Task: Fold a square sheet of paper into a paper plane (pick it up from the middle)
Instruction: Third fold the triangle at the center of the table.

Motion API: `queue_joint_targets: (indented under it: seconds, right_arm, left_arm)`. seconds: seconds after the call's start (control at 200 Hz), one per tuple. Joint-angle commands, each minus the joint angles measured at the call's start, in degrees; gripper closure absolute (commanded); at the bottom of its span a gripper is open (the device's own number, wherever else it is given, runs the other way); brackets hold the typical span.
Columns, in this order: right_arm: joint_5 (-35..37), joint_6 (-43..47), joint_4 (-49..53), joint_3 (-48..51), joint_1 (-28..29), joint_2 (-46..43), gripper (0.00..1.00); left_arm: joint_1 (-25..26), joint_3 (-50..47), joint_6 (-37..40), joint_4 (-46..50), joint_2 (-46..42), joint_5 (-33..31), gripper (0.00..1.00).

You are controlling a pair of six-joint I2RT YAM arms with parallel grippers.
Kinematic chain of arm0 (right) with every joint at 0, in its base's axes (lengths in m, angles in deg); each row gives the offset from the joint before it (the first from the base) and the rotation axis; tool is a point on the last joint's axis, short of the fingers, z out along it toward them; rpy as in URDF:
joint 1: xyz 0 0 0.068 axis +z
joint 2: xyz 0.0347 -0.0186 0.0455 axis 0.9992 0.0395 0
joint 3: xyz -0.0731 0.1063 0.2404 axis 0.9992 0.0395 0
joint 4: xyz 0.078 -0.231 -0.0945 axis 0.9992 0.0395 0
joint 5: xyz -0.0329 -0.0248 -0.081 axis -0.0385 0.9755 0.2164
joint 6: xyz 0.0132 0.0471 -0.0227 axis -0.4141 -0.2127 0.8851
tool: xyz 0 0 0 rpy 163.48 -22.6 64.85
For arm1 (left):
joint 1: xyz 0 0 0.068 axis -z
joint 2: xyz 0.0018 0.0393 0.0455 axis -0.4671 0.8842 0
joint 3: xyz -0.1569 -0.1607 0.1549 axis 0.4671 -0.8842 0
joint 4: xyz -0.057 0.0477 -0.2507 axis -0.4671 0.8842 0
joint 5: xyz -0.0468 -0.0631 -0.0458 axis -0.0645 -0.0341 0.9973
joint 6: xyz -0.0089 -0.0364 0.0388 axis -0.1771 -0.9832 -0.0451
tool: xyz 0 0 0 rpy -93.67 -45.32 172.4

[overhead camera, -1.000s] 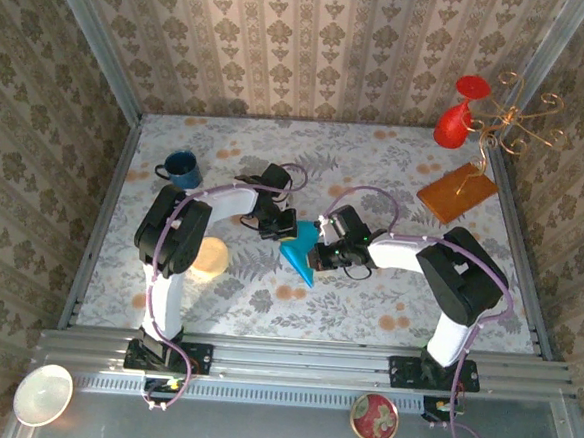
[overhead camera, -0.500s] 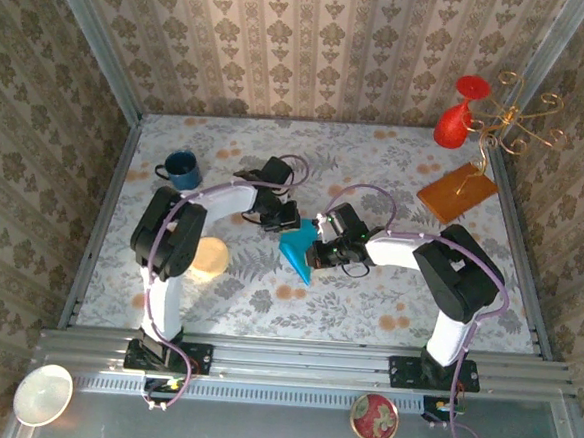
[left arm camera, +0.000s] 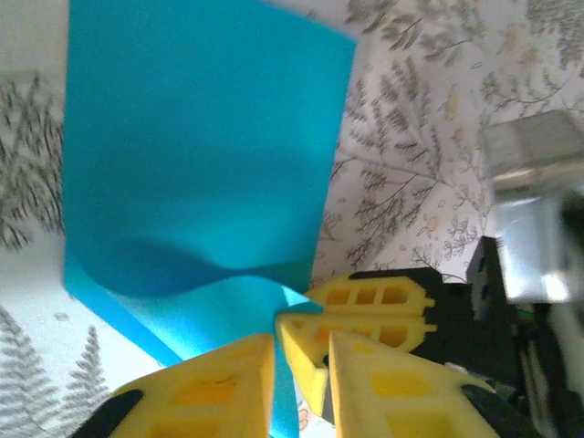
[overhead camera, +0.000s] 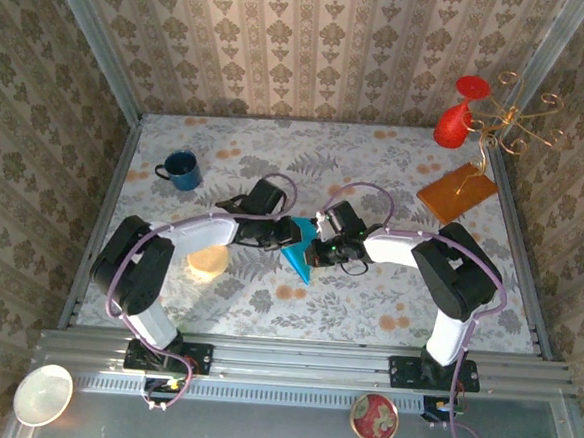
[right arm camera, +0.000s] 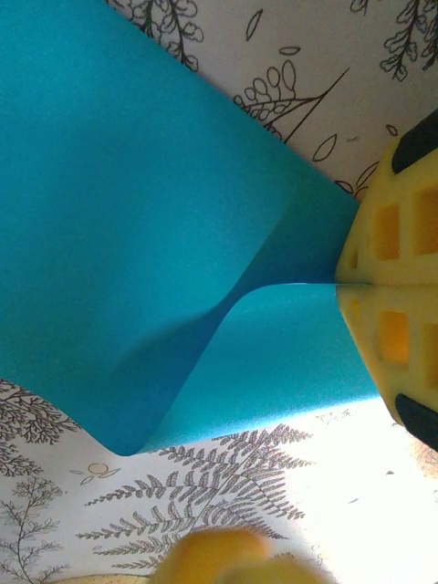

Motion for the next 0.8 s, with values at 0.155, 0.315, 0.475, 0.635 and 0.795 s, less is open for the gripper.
queue_joint_targets:
  seconds: [0.155,0.315,0.475,0.635,0.795]
  right_arm:
    - [1.0,0.26,4.74,-0.89,-0.33,2.08,0.98]
    - [1.44,0.39,5.33,-1.16,-0.33,2.07,0.98]
    - [1.66,0.39,5.77,-1.41,-0.33,2.13,0.98]
    - [1.93,0.37,6.15,-1.43,-0.34,2.32,0.98]
    - [2.05,0.48,6.43,-1.51,-0.29,2.45,0.98]
  left_arm:
    - [2.09,-0.97,-5.21,-3.53,2.29,0.88,0.86]
    - [2.42,-0.49,-5.16,-2.75,4.34,1.33,0.88]
    - [2.28,0.14,-4.18,-0.44,5.06,0.48,0.88]
    - [1.76,0.02,-3.91,0.96,5.11,-0.17,0.88]
    - [1.08,-0.71,-3.71,1.39,4.84,-0.34,0.88]
